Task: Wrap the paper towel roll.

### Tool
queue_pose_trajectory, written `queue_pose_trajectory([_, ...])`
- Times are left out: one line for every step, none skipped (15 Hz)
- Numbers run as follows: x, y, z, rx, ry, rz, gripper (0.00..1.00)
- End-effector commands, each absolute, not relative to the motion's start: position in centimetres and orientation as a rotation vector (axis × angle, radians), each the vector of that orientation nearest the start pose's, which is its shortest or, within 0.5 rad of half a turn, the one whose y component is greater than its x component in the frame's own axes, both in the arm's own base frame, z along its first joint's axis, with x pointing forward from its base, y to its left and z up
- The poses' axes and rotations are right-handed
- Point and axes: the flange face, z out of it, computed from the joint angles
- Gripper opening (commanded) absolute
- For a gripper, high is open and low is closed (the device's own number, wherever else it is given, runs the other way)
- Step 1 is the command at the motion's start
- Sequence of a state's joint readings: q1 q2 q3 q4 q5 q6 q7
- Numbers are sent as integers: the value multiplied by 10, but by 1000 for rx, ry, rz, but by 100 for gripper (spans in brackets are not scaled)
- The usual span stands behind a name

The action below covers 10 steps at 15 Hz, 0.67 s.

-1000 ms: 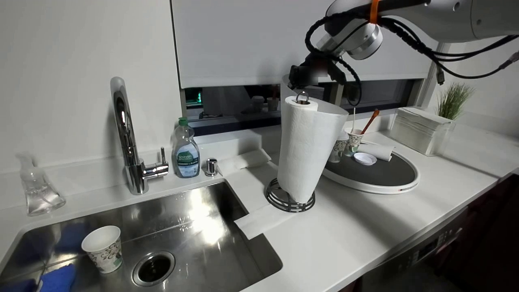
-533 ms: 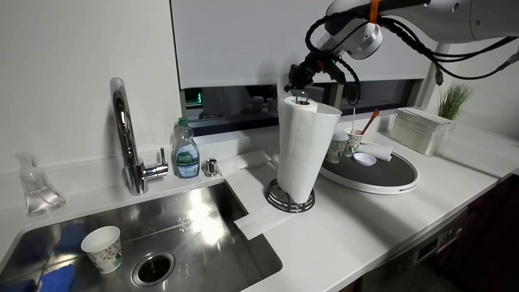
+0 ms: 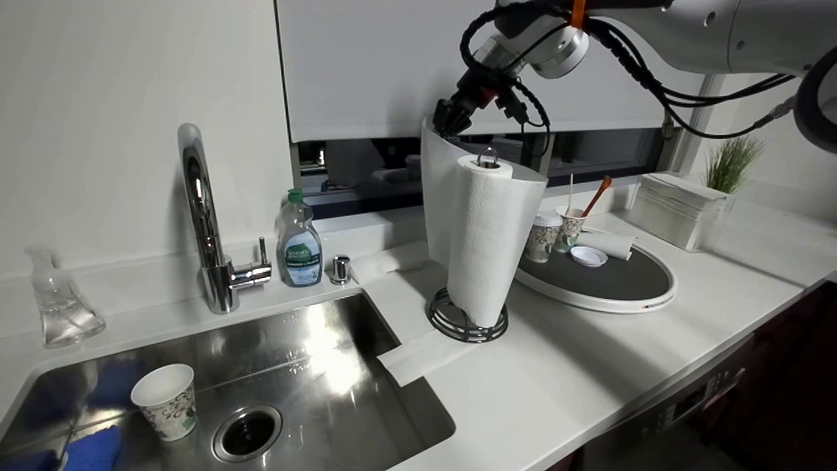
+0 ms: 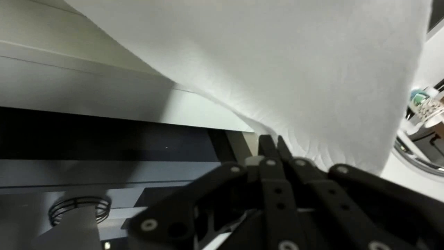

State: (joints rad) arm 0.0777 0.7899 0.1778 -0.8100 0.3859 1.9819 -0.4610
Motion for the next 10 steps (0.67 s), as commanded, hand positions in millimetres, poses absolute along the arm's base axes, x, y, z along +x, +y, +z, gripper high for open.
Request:
queue_pose_trajectory([768,183,516,-2500,-923,-529,0])
queue_pose_trajectory([765,188,516,-2480,-967,-509,0])
queue_pose_trajectory([762,195,516,-2461,-1009,-491,0])
queue_pose_trajectory([758,201,516,-2438,-1051,-473,0])
queue_pose_trajectory([754,209,517,-2414,-1095,-453,0])
queue_pose_trajectory([750,214,517,-2392,-1132,-437,0])
queue_pose_trajectory([747,221,518,-2365,-1164,-427,0])
queue_pose_trajectory([743,228,520,-2333,-1191,-423,0])
queue_pose_trajectory([741,234,523,-2298,-1211,-425,0])
queue_pose_trajectory([743,231,525,-2273,-1192,-450,0])
